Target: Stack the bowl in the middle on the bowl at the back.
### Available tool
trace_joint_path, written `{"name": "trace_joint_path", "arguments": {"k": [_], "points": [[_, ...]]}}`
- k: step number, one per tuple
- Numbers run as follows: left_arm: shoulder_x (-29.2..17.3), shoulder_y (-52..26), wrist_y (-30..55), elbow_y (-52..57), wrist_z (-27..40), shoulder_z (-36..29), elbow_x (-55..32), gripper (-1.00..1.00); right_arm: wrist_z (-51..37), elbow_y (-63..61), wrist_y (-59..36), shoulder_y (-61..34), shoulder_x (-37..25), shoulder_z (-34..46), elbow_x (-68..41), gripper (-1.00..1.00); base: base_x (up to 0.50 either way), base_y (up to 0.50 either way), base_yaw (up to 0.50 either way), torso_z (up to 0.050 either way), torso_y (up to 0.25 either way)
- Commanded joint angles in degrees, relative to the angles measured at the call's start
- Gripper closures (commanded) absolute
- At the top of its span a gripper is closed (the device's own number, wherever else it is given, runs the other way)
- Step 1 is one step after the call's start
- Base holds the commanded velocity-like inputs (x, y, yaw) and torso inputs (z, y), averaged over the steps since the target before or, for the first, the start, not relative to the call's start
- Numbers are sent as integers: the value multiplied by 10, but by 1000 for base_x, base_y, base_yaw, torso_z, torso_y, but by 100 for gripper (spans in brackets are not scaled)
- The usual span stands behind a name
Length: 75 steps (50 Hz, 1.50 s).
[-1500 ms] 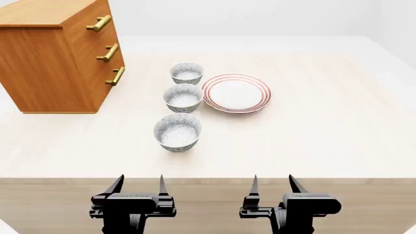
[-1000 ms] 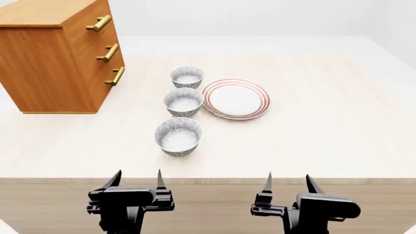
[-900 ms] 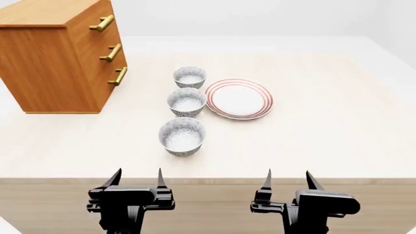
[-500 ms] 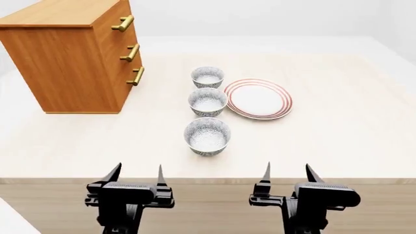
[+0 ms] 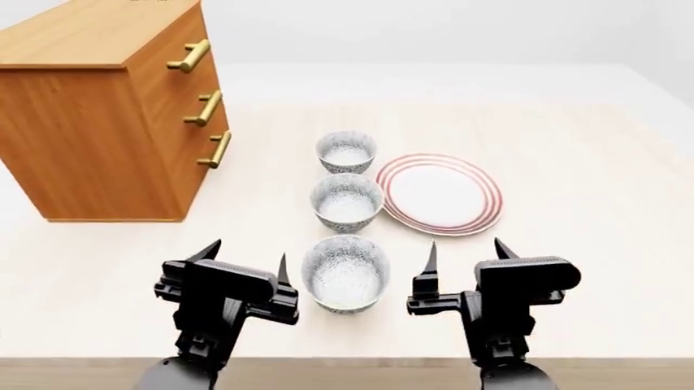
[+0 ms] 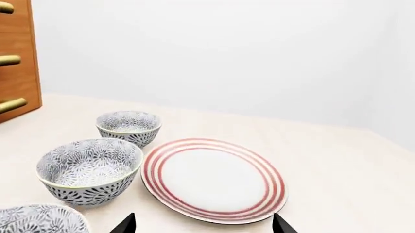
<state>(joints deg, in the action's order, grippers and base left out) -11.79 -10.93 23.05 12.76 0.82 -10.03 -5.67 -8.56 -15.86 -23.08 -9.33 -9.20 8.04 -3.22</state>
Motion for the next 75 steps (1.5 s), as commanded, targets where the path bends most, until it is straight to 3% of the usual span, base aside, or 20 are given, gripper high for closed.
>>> {"name": "trace_joint_path", "arguments": {"k": [1,26,35,41,43,46,47,53,65,75], "points": [[-12,-26,29,11,-4,-6,0,-100,4,-1,-22,-24,-12,9,-1,-100,414,0,0,0,0],[-26,-45,46,29,0,-10,-3,-100,1,-55,-49,-5,-40,-6,-13,-100,413,0,0,0,0],[-28,-38,45,34,3,-12,-5,-100,-3,-55,-93,-17,-35,-14,-29,-100,20,0,0,0,2],[-31,-33,47,40,4,-13,-7,-100,15,-97,-223,-53,-39,-2,-57,-100,0,0,0,0,0],[-33,-30,46,42,4,-1,-16,-100,14,-143,-395,-196,3,-3,-113,-100,0,0,0,0,0],[-35,-29,46,43,5,6,-20,-100,13,-138,-653,-270,34,-11,-134,-100,0,0,0,0,0],[-35,-28,46,44,6,7,-21,-100,10,-133,-666,-279,38,-11,-138,-100,0,0,0,0,0],[-37,-28,47,48,8,9,-23,-100,-67,-110,-668,-298,24,-12,-243,-100,0,0,0,0,0],[-39,-26,47,50,12,10,-27,-100,-127,-94,-668,-313,26,-14,-325,-100,0,0,0,0,0],[-41,-26,47,52,14,6,-28,-100,-327,-35,-667,-347,18,-62,-560,-100,0,0,0,0,0]]}}
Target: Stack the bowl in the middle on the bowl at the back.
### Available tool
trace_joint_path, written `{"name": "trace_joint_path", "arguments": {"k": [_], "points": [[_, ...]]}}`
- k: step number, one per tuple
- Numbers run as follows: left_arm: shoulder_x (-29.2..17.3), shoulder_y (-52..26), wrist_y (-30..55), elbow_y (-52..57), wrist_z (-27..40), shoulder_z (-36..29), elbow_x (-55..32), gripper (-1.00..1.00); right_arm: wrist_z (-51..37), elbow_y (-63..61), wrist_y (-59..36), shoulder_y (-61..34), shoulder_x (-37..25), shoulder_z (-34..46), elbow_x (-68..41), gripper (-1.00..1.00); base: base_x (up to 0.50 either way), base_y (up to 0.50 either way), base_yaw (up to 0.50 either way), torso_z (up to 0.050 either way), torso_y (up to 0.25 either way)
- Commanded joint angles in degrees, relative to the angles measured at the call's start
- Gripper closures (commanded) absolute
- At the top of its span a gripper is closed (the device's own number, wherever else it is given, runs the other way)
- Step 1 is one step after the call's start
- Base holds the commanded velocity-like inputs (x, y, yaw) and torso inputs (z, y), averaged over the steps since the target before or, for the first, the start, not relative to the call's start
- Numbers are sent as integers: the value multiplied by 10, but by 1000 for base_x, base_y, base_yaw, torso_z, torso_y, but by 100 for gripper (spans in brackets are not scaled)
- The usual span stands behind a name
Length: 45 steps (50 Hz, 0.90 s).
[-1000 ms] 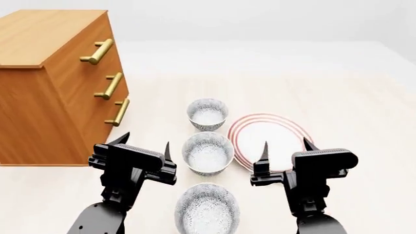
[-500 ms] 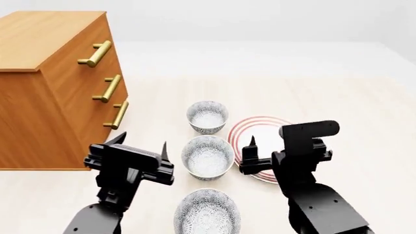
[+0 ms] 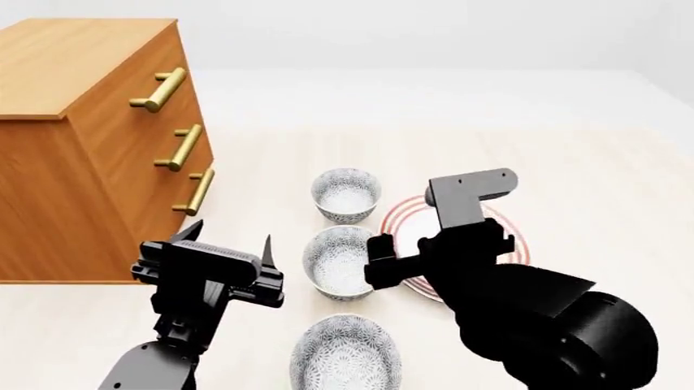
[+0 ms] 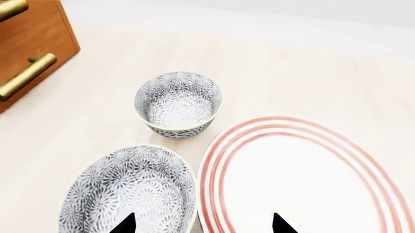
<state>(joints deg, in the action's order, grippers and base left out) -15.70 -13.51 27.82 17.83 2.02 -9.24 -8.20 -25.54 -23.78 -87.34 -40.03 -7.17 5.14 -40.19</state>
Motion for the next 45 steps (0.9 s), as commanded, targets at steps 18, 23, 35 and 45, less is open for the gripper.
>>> {"name": "trace_joint_path", "arguments": {"k": [18,23,35,45], "points": [[-4,0,-6,-4,5,-2,-8,-100,-392,161,-16,-92,3,-28,-375,-100,0,0,0,0,0],[-5,1,-9,-7,6,-1,-10,-100,-425,187,-16,-96,4,-5,-416,-100,0,0,0,0,0],[-5,2,-10,-7,9,1,-15,-100,-469,227,-1,-106,-2,41,-475,-100,0,0,0,0,0],[-7,4,-14,-11,11,2,-19,-100,-458,238,23,-110,-9,65,-466,-100,0,0,0,0,0]]}}
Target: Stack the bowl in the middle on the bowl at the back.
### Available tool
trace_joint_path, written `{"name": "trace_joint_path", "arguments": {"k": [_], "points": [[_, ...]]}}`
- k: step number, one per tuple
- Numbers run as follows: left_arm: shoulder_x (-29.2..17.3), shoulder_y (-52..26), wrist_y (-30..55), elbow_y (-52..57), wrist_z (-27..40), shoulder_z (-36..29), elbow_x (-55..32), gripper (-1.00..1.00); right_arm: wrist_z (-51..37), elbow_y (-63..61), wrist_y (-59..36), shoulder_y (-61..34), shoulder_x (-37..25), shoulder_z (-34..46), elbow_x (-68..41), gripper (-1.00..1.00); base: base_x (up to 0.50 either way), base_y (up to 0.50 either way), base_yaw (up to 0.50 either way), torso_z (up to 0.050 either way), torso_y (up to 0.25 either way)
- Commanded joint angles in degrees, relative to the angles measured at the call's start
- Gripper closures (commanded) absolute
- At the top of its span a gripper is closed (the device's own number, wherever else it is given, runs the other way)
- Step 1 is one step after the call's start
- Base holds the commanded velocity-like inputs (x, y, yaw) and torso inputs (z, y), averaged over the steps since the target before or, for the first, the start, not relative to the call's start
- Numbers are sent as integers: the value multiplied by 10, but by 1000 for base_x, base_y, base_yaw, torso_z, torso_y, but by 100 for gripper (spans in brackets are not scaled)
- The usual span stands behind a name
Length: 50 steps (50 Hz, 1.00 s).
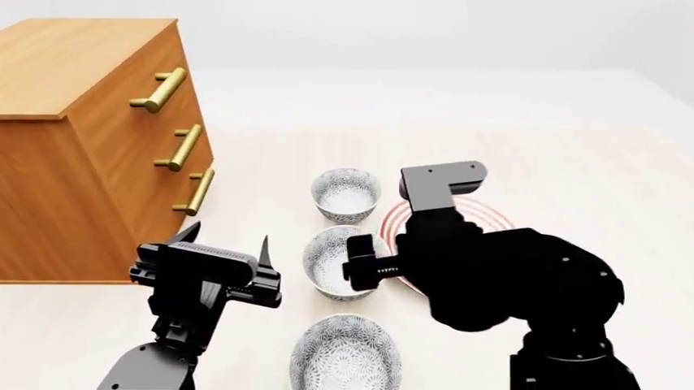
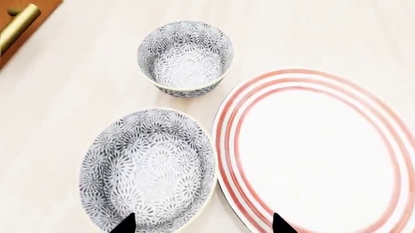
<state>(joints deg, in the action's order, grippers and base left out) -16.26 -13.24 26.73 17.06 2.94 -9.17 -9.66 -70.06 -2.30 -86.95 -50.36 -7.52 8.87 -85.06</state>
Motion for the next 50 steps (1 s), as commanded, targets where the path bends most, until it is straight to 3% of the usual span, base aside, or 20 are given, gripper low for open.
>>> {"name": "trace_joint_path", "arguments": {"k": [1,50], "points": [[-2,1,-4,-4,2,2,-4,-100,-11,25,21,-8,-5,30,-17,-100,0,0,0,0,0],[-14,7,-17,-21,11,9,-16,-100,44,100,140,-11,11,83,23,-100,0,0,0,0,0]]}}
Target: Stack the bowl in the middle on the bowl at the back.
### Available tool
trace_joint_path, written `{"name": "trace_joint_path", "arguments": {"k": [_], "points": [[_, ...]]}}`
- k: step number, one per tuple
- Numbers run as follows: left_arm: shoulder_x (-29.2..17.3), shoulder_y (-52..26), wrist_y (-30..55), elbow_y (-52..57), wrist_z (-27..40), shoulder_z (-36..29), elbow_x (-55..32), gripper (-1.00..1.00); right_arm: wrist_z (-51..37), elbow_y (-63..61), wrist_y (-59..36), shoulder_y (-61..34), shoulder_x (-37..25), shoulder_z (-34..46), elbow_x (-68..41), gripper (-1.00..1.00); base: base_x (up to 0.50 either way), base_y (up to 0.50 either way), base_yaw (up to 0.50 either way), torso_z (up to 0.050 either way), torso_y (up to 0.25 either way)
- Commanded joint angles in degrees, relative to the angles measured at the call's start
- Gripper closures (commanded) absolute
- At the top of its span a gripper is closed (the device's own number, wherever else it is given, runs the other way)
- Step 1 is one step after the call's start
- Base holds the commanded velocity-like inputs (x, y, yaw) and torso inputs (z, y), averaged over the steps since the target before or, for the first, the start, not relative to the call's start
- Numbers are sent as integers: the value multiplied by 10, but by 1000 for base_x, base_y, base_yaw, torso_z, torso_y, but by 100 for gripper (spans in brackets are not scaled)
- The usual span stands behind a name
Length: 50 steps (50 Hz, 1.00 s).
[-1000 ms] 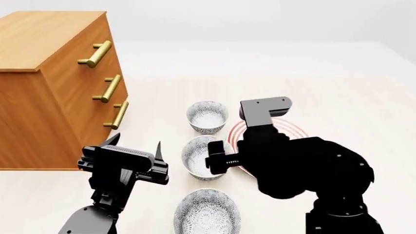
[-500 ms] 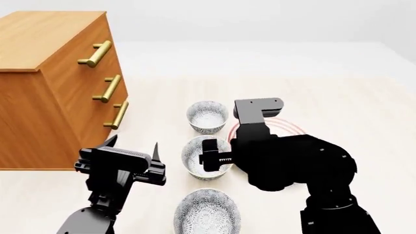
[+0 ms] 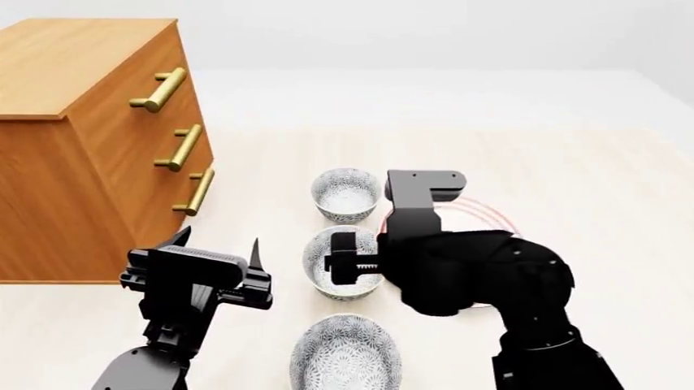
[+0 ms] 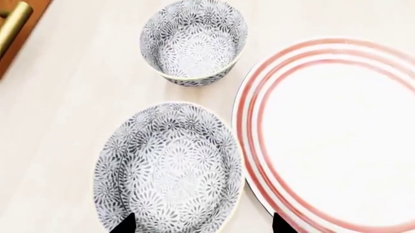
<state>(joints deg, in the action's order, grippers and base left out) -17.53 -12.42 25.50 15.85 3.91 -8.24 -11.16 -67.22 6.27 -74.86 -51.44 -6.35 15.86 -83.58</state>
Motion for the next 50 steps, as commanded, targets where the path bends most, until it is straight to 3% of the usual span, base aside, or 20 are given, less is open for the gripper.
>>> {"name": "trace_joint_path", "arguments": {"k": [1,50], "points": [[-2,-2,-5,-10,2,0,-1,-100,18,17,20,0,0,15,9,-100,0,0,0,0,0],[-11,-7,-15,-25,10,-5,-3,-100,96,96,85,6,-4,59,33,-100,0,0,0,0,0]]}}
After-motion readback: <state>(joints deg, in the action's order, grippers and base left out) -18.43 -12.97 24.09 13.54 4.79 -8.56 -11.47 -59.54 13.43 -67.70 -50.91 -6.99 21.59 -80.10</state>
